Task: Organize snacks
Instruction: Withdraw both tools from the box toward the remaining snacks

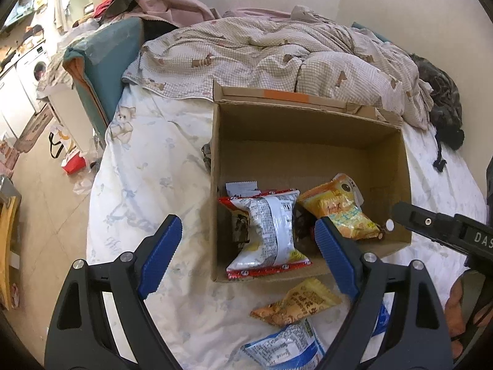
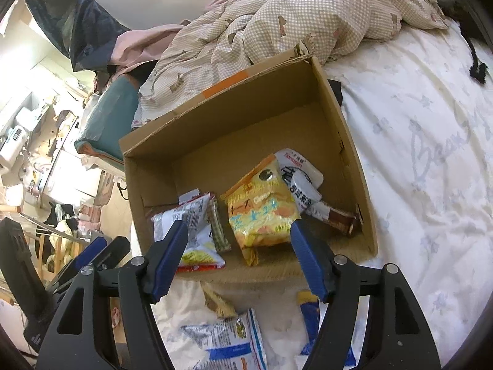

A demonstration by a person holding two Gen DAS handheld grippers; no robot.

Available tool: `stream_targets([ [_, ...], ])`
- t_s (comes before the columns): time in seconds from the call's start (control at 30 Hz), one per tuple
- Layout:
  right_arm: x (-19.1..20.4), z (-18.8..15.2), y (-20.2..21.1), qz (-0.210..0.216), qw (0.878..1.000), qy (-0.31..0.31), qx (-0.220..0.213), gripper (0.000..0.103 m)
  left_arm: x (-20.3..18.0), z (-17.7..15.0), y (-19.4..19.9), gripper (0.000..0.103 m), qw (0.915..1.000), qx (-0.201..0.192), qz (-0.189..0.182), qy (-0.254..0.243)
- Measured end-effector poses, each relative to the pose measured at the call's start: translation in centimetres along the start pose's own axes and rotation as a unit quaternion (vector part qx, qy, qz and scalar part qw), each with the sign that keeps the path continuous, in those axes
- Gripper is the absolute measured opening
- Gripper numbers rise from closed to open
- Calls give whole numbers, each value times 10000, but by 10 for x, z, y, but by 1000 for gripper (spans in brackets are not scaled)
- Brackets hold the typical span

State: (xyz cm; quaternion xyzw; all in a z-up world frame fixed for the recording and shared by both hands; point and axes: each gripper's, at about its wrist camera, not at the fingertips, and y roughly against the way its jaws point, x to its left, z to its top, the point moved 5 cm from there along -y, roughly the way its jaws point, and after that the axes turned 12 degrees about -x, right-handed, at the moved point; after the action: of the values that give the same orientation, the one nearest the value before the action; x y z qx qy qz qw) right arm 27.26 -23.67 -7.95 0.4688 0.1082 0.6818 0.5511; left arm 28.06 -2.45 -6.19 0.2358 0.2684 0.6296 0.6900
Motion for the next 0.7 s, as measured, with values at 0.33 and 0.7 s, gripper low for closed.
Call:
stream_targets([
  [0.33,-2,-27,31,-48,10000,-20,21,73,7,-17,33,86,9999,-14,-134,36],
  [0.7,-10,-56,61,-123,9999,-32,47,73,27,-44,63,86,9991,110,-124,399],
])
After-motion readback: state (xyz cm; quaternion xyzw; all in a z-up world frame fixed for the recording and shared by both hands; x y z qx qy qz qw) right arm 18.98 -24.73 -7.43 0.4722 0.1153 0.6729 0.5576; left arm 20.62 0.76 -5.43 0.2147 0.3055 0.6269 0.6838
